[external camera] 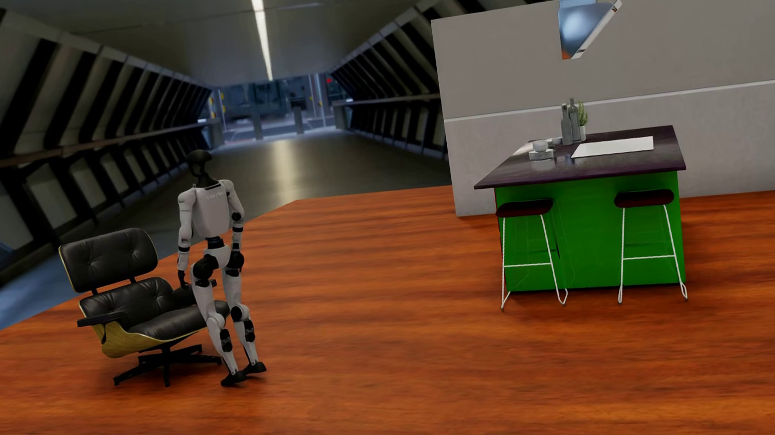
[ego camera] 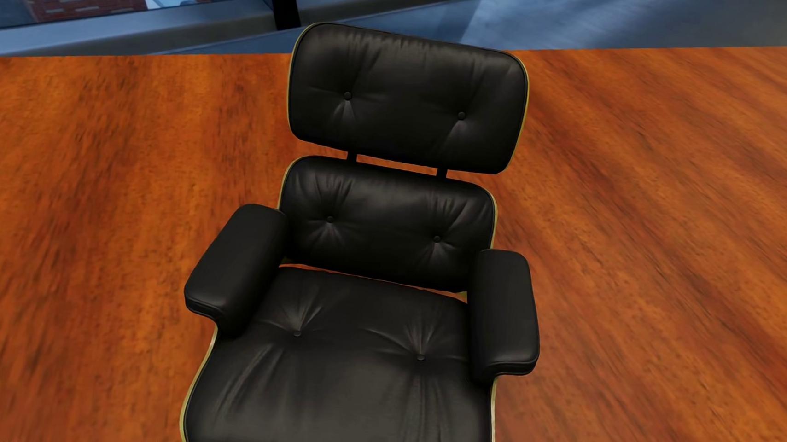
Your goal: Stand still
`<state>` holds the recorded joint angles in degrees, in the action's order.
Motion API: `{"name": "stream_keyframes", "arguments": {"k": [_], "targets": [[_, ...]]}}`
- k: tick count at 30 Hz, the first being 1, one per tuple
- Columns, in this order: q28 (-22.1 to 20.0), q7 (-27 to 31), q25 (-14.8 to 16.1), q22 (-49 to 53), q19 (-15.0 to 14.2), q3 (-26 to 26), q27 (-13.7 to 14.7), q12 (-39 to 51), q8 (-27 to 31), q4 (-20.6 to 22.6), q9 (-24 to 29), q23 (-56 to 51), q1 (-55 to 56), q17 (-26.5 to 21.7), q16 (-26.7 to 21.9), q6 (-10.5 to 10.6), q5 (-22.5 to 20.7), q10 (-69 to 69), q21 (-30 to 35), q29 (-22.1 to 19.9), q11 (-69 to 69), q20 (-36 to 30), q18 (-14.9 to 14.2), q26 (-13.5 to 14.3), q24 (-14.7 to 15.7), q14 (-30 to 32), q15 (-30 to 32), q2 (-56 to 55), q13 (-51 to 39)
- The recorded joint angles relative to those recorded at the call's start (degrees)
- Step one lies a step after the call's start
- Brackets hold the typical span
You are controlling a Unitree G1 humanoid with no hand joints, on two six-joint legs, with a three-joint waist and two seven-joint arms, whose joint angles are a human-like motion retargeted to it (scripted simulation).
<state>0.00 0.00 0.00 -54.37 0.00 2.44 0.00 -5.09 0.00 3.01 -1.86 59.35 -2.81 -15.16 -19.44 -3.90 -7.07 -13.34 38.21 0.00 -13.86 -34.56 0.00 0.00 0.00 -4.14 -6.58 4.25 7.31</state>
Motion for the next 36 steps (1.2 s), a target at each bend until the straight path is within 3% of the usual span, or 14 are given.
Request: {"name": "stream_keyframes", "arguments": {"k": [36], "targets": [[0.0, 0.0, 0.0, -0.2, 0.0, 0.0, 0.0, -0.9, 0.0, -0.1, 0.1, 1.6, -0.3, -0.2, 0.6, 1.5, 0.3, -0.3, -1.0, 0.0, -0.6, 1.2, 0.0, 0.0, 0.0, 1.8, -0.3, 0.2, 1.2]]}}
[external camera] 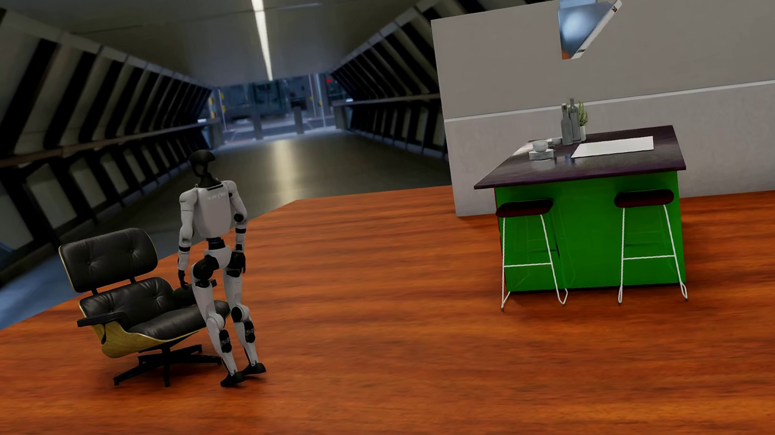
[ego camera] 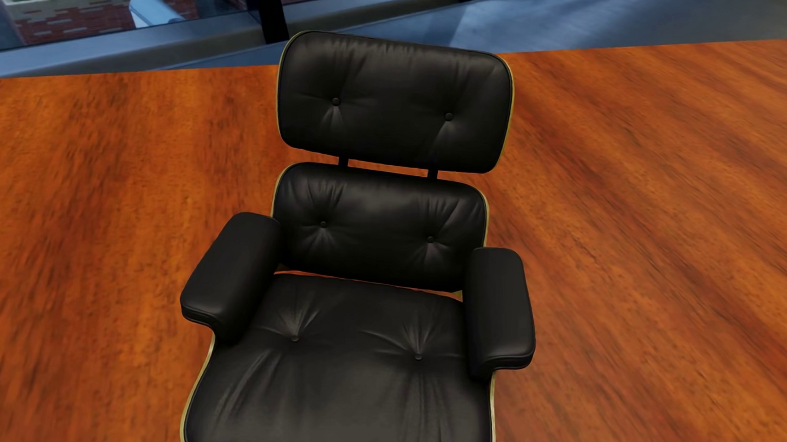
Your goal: Stand still
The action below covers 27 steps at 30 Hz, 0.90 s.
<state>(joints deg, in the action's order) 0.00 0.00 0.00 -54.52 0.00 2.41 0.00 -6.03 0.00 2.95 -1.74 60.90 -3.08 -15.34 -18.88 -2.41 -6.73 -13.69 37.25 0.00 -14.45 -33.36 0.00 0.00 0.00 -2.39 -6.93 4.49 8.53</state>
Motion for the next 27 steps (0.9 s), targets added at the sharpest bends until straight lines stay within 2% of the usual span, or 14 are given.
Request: {"name": "stream_keyframes", "arguments": {"k": [23, 27], "targets": [[0.0, 0.0, 0.0, 0.6, 0.0, 0.5, 0.0, -0.2, 0.0, 0.4, 0.4, -0.9, 0.1, -0.9, 0.0, 0.7, 0.3, -0.3, 0.5, 0.0, -1.0, -1.0, 0.0, 0.0, 0.0, 0.3, -0.6, -0.2, -0.2], [0.0, 0.0, 0.0, 0.4, 0.0, 1.1, 0.0, 0.4, 0.0, 0.5, 0.7, -1.5, -0.1, -0.9, -0.6, 0.0, 0.4, -0.1, 1.4, 0.0, -0.6, -1.3, 0.0, 0.0, 0.0, 0.1, -0.4, -0.1, 0.2]]}}
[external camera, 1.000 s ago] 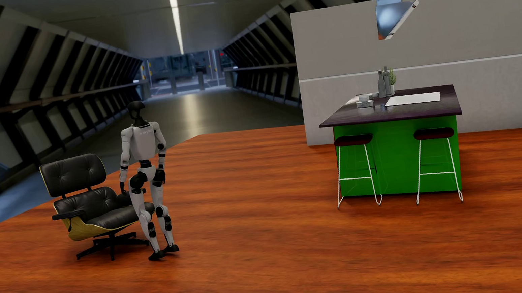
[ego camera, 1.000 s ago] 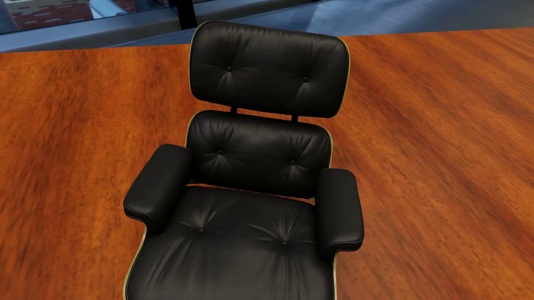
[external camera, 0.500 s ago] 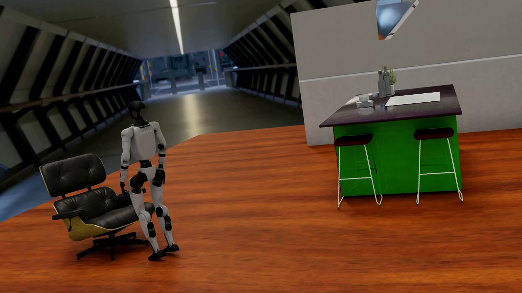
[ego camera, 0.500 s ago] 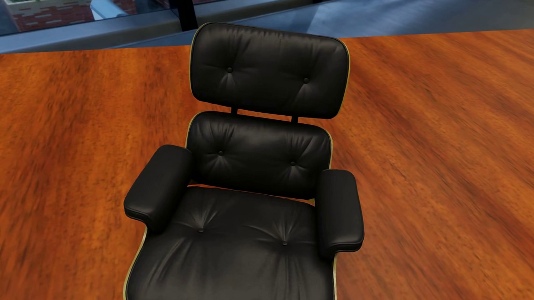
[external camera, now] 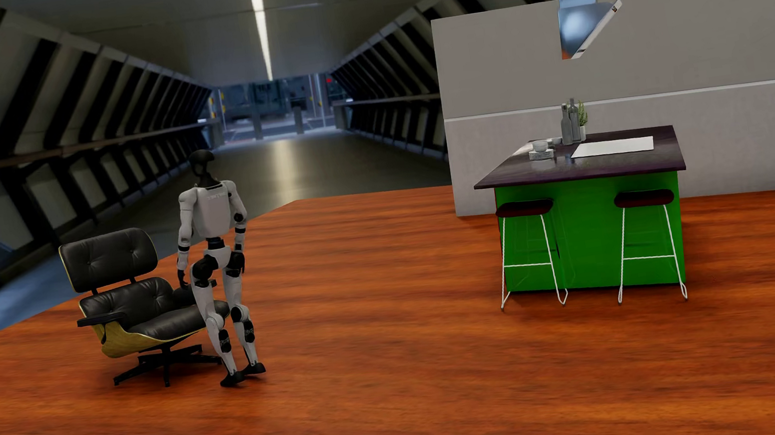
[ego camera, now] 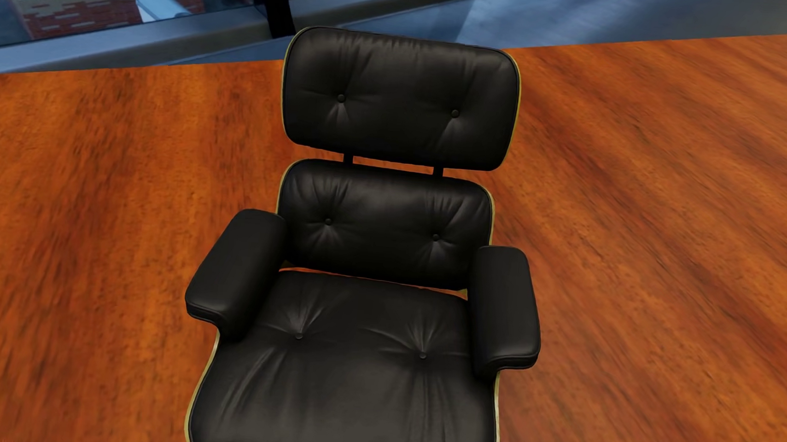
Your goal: Stand still
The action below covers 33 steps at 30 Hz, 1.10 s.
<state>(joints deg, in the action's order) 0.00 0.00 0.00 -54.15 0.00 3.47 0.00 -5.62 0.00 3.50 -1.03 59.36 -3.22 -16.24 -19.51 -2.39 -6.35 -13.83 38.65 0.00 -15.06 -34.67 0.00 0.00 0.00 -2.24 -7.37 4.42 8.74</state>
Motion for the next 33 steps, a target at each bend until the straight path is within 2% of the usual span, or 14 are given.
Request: {"name": "stream_keyframes", "arguments": {"k": [14, 33], "targets": [[0.0, 0.0, 0.0, -0.3, 0.0, 1.0, 0.0, 1.2, 0.0, 0.4, 0.1, -1.6, 0.6, 0.2, -0.7, -1.6, 0.2, 0.2, -0.2, 0.0, 0.5, 0.1, 0.0, 0.0, 0.0, -0.1, 0.2, -0.7, -1.1], [0.0, 0.0, 0.0, 0.1, 0.0, 0.6, 0.0, 1.3, 0.0, 0.2, 0.2, -1.7, -0.2, 0.1, -0.7, -1.4, 0.1, 1.0, 0.4, 0.0, 1.4, -0.4, 0.0, 0.0, 0.0, -0.3, 0.5, -0.3, -0.9]]}}
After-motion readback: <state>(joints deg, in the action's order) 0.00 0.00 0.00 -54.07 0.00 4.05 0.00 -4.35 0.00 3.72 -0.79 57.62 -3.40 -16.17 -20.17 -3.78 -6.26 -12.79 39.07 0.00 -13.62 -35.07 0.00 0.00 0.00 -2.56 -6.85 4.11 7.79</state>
